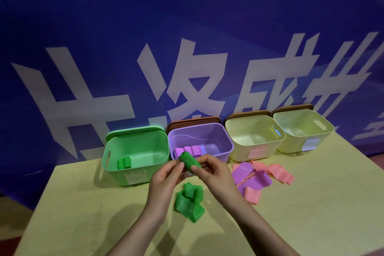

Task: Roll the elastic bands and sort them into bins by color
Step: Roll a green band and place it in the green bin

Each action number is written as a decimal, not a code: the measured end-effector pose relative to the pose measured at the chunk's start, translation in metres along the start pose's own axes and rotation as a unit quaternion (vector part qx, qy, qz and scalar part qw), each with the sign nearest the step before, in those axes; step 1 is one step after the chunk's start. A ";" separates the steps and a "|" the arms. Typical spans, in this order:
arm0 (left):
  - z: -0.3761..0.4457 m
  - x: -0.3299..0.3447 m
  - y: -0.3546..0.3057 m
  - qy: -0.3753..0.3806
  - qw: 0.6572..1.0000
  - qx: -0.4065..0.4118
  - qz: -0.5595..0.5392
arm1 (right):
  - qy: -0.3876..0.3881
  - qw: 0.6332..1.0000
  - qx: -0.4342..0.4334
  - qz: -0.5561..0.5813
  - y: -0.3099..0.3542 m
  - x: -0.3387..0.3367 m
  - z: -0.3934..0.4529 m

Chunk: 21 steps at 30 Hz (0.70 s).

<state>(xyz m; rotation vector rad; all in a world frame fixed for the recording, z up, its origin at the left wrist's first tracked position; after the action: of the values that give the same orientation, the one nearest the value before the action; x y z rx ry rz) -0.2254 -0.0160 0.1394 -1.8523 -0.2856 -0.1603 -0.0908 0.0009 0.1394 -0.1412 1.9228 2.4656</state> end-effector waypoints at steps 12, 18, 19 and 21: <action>0.012 -0.004 0.001 0.006 0.995 0.020 0.093 | 0.027 0.999 -0.002 -0.032 -0.001 -0.003 0.003; 0.019 -0.011 0.011 -0.005 0.994 0.012 0.107 | 0.002 0.999 0.039 0.031 -0.011 0.003 0.001; 0.019 -0.012 0.014 -0.001 0.996 0.006 0.092 | 0.002 0.999 0.040 0.032 -0.012 0.005 0.002; 0.018 -0.012 0.016 0.003 0.999 -0.009 0.048 | 0.001 0.999 0.040 0.031 -0.013 0.009 0.003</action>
<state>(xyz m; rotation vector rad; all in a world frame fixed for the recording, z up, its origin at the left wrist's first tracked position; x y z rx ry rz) -0.2330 -0.0045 0.1159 -1.8793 -0.1908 -0.1018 -0.0992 0.0062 0.1264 -0.0849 2.0543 2.4219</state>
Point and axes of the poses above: each hand's wrist, its own z-axis towards the middle knuckle, its own x-axis out of the palm, y = z × x, the point moved 4 cm from there along z, towards the middle knuckle, and after that the axes turned 10 degrees about -x, right-handed, at the moved point
